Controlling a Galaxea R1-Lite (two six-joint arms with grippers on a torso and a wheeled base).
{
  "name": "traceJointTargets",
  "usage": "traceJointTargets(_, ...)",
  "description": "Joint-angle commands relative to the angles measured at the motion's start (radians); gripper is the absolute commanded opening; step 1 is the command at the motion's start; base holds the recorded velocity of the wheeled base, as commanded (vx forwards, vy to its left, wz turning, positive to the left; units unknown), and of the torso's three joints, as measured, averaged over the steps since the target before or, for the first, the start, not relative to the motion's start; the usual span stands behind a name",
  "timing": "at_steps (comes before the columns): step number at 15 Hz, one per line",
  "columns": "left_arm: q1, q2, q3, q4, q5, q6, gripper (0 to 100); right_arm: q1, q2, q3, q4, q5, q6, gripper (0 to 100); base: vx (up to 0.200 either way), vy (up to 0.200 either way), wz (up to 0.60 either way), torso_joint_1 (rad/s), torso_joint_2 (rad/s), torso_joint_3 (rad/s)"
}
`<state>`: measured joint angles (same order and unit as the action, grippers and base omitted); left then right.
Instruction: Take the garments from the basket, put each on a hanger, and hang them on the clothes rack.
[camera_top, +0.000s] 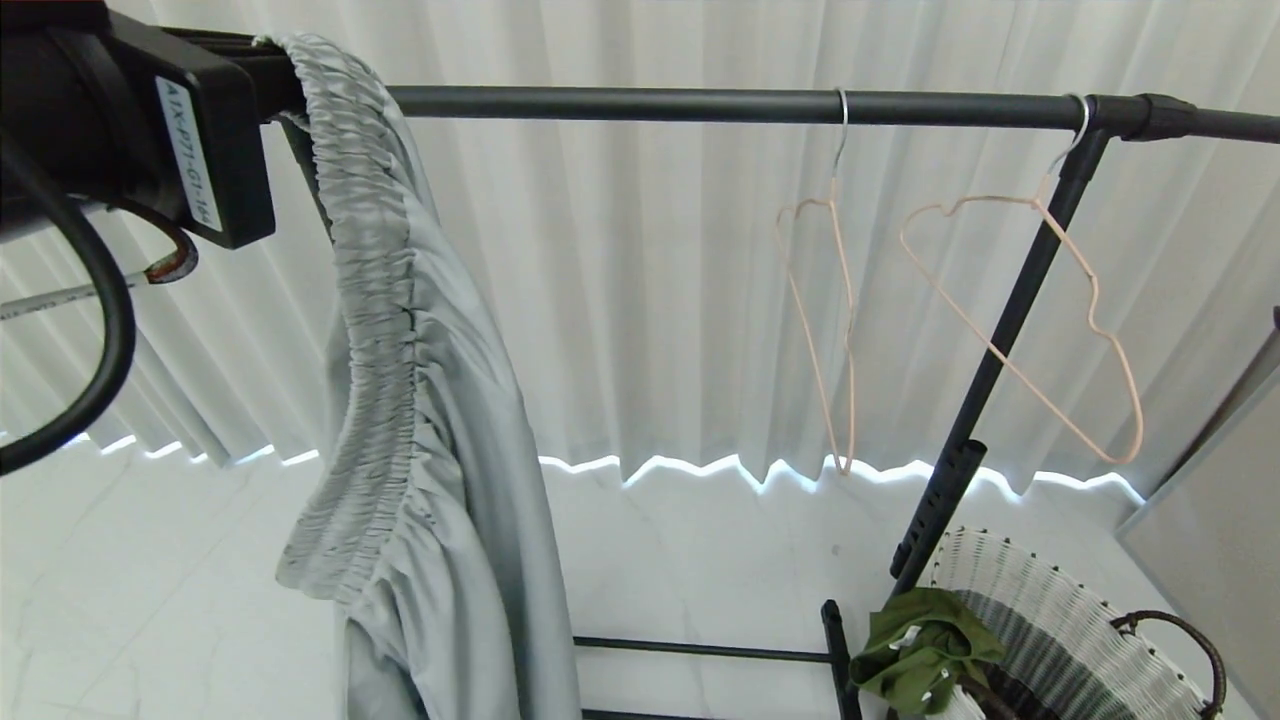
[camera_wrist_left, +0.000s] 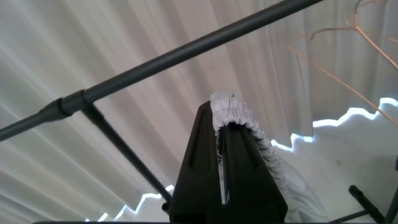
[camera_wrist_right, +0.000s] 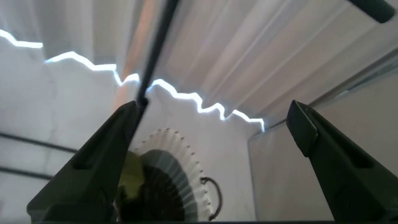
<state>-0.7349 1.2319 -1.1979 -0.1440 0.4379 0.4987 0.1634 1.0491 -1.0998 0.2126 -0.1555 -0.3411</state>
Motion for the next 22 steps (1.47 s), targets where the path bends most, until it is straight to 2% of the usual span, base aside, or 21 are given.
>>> traceJointTargets(1,0.0,-0.002,0.001,-0.005,0.001,0.0,0,0.001,0.003,0.0,0.001,0.001,-0.001,100,0.0,0.0,0.0,0.0,0.0,0.0)
traceJointTargets(6,0.0,-0.002,0.003,-0.005,0.001,0.001,0,0.001,0.015,0.0,0.001,0.013,0.001,100,0.0,0.0,0.0,0.0,0.0,0.0)
traceJointTargets(9,0.0,0.0,0.001,-0.005,0.001,0.003,0,-0.001,0.037,-0.003,-0.001,0.09,0.002,100,0.133,0.0,0.0,0.003,0.0,0.005)
traceJointTargets(13,0.0,-0.003,0.014,-0.005,0.001,0.0,0,0.001,0.065,-0.008,-0.001,0.171,0.07,100,0.05,0.0,0.0,-0.004,0.0,0.001)
traceJointTargets(15,0.0,-0.005,0.021,-0.005,0.001,0.0,0,0.005,0.092,-0.008,0.004,0.169,0.12,100,0.0,0.0,0.0,0.0,0.0,0.0)
traceJointTargets(17,0.0,-0.005,0.023,-0.005,0.001,0.001,0,0.01,0.117,-0.009,0.008,0.168,0.129,100,0.0,0.0,0.0,0.0,0.0,0.0)
traceJointTargets(20,0.0,-0.009,0.05,-0.005,0.001,0.0,0,0.028,0.213,-0.012,0.019,0.087,0.134,100,0.0,0.0,0.0,0.0,0.0,0.0)
traceJointTargets(22,0.0,-0.023,0.075,-0.005,0.001,0.0,0,0.056,0.273,-0.052,0.022,0.062,0.169,100,0.0,0.0,0.0,0.0,0.0,0.0)
